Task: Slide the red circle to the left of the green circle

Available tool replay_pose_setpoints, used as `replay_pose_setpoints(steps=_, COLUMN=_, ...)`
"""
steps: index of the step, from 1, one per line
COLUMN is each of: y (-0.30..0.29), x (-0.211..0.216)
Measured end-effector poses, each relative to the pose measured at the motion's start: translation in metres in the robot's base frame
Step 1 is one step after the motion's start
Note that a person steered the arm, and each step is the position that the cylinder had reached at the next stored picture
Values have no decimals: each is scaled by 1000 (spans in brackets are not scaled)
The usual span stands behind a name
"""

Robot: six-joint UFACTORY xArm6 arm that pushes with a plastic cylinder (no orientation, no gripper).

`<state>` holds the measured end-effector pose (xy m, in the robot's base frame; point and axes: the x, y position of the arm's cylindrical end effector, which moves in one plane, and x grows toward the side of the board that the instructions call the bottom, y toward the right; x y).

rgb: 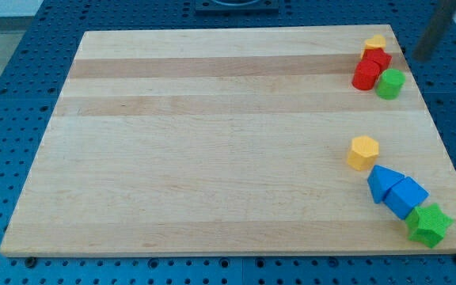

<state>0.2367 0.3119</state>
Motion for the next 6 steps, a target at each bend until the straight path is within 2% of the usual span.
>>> replay_pose_setpoints(steps=1, y=-11, x=-44)
replay_pose_setpoints(steps=2, y=-32, x=-36)
replay_pose_setpoints(steps=3, y=-73, x=-3)
replay_pose_setpoints(steps=4, y=-98, x=12)
replay_pose_setpoints(steps=5, y=-116, x=47)
replay_pose_setpoints(steps=6, y=-126, x=106)
